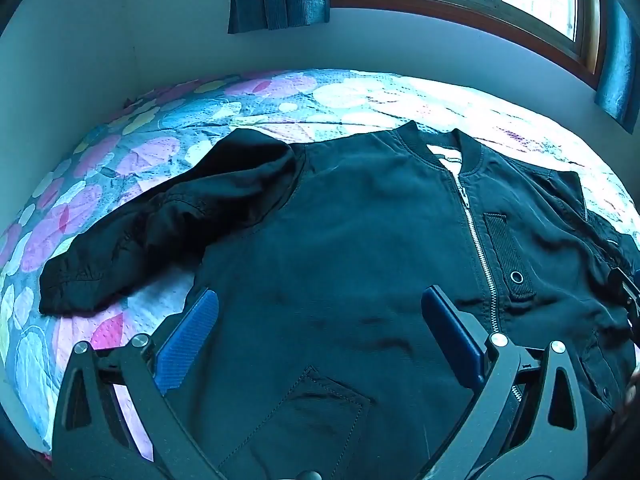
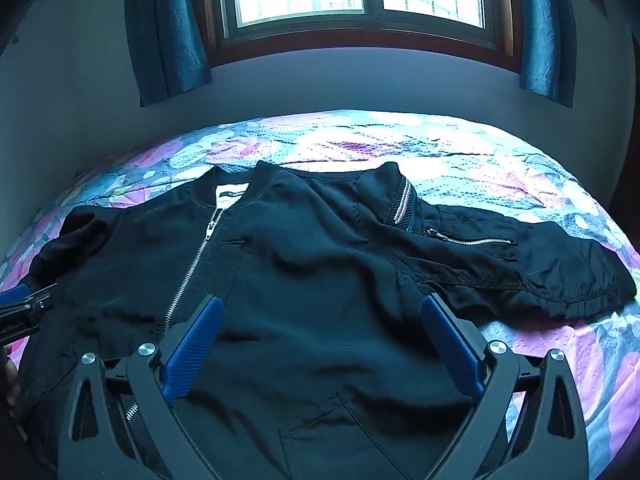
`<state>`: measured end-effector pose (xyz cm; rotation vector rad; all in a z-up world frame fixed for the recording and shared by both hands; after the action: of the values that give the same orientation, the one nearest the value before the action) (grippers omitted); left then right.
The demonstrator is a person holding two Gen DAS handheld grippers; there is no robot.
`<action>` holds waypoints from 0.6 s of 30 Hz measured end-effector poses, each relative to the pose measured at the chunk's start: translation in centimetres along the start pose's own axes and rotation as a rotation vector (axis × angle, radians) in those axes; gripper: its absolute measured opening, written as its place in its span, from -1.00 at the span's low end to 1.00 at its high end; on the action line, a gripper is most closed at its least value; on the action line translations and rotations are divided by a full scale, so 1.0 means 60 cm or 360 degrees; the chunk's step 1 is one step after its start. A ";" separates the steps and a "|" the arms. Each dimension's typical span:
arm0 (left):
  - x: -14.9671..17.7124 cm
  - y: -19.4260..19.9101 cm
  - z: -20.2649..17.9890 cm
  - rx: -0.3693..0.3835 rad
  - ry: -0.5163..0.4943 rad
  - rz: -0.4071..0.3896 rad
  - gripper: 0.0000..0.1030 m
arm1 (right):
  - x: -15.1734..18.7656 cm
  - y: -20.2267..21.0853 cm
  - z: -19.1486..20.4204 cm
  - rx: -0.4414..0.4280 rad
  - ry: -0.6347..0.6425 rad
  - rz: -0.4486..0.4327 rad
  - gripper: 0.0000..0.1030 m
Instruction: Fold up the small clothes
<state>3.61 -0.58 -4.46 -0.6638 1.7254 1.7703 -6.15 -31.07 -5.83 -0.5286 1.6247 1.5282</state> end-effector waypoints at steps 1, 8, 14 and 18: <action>-0.003 -0.003 0.007 0.0016 0.0010 0.0021 0.96 | 0.000 0.000 0.001 -0.0008 -0.0005 0.0007 0.91; 0.006 0.004 0.014 0.0024 0.0002 0.0012 0.96 | 0.002 0.004 0.010 -0.0015 0.0030 0.0012 0.91; 0.011 0.005 0.013 0.0019 0.0000 0.0018 0.96 | 0.005 -0.004 0.000 0.0012 0.0009 0.0035 0.91; 0.012 0.005 0.013 0.0015 -0.0002 0.0018 0.96 | 0.009 -0.007 -0.002 0.0011 0.0005 0.0040 0.91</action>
<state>2.93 0.21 -4.73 -0.6503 1.7390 1.7689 -6.14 -31.11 -6.49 -0.5091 1.6439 1.5404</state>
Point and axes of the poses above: each gripper's, at about its wrist camera, not at the fingertips, and y roughly against the way its jaws point, z to its left, x to its underside, the point moved 6 cm from there along -y, roughly the way its jaws point, and after that the axes turned 2 degrees about x, right-handed, at the moved point
